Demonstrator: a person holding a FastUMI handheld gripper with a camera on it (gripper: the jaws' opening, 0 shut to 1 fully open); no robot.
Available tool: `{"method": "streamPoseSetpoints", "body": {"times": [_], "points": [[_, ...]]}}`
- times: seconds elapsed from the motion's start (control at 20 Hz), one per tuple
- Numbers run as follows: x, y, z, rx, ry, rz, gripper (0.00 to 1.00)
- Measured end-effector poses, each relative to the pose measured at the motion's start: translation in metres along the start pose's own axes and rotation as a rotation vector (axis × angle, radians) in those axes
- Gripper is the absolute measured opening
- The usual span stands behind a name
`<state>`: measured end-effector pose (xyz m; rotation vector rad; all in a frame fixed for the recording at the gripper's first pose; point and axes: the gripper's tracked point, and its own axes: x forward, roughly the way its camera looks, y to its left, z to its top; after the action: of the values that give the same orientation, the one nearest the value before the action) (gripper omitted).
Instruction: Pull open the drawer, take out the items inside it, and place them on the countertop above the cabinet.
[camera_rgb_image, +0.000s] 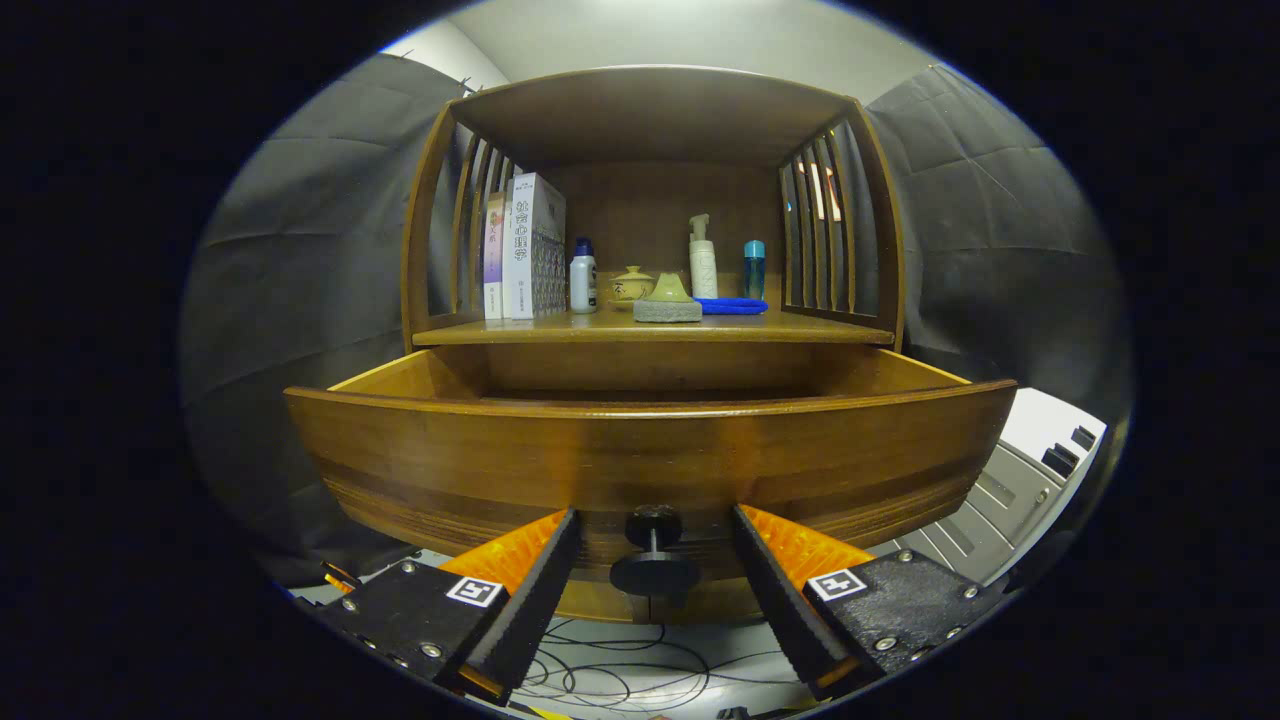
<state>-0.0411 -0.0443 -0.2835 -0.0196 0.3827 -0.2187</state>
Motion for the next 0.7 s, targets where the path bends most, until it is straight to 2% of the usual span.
{"method": "streamPoseSetpoints", "body": {"times": [0.4,0.7], "points": [[0.046,0.0,0.02,0.01,-0.039,-0.006,0.95],[0.097,-0.002,0.032,0.01,-0.044,-0.005,0.94]]}}
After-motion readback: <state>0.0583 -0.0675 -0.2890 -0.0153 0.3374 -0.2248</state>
